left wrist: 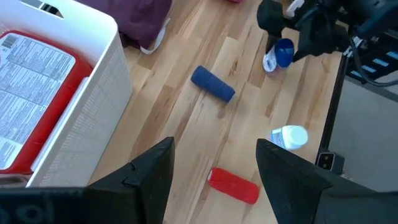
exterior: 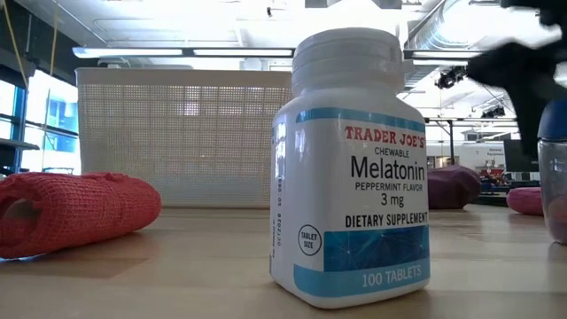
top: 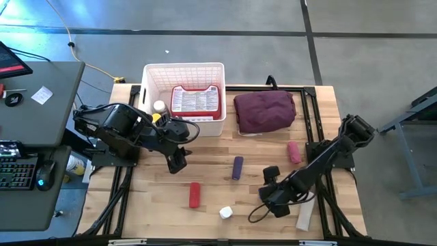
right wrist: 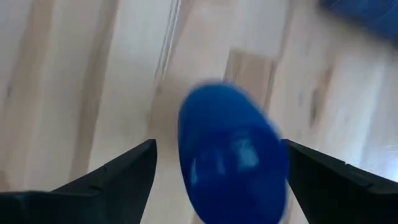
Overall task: Pick & place medical supplies in basket/bin
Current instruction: Put the blue pill bottle into the white bin
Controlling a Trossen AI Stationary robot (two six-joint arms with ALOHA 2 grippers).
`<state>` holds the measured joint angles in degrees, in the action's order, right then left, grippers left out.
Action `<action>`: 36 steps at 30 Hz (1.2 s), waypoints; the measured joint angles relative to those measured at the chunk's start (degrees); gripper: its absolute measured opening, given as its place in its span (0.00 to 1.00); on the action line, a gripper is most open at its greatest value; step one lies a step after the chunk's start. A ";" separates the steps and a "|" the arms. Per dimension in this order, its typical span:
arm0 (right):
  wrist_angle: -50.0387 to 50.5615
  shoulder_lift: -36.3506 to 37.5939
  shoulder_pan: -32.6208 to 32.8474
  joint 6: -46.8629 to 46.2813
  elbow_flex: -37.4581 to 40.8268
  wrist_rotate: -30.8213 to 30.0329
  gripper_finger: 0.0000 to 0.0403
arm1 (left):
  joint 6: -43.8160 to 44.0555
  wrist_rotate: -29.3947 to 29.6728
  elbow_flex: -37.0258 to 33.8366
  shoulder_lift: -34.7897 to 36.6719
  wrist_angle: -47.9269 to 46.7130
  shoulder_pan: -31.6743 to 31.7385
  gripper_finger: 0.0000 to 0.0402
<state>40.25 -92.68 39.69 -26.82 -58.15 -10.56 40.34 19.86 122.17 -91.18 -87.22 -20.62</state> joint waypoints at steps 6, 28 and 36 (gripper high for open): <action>-0.60 1.09 -1.46 -3.00 2.60 1.30 0.79 | 0.00 0.00 0.00 0.02 -0.60 0.00 0.64; -4.46 2.80 -6.62 -4.27 2.30 3.25 0.42 | -1.55 5.33 0.02 -0.81 3.59 0.00 0.64; -1.50 11.70 -11.03 -9.11 -1.18 -2.47 0.42 | -3.01 5.80 0.02 -0.81 10.61 0.00 0.64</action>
<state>38.75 -80.98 28.66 -35.93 -59.34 -13.03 37.33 25.66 122.19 -91.98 -76.61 -20.62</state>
